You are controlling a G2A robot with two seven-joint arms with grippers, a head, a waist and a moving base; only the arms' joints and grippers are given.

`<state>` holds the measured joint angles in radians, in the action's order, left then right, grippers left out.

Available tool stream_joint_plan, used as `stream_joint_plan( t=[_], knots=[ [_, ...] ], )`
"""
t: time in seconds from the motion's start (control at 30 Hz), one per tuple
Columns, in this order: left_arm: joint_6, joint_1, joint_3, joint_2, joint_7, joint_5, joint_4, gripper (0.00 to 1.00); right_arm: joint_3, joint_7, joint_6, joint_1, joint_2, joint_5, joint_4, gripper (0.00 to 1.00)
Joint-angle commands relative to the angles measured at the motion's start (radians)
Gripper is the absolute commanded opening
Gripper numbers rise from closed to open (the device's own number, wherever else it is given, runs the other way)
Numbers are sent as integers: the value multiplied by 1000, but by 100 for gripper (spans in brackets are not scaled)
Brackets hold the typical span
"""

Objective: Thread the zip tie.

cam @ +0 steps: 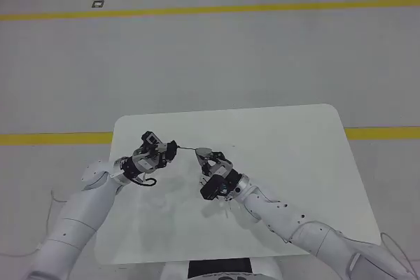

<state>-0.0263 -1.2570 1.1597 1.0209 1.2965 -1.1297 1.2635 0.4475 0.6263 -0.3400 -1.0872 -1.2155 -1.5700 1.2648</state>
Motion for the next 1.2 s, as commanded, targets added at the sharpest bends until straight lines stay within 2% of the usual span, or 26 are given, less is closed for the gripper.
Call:
stream_joint_plan(
  t=[0.0,1.17],
  knots=[
    [0,0,0,0,0,0,0,0,0,0,0,0,0,0,-1,0],
    [0,0,0,0,0,0,0,0,-5,-12,0,-4,-2,0,-18,0]
  ],
)
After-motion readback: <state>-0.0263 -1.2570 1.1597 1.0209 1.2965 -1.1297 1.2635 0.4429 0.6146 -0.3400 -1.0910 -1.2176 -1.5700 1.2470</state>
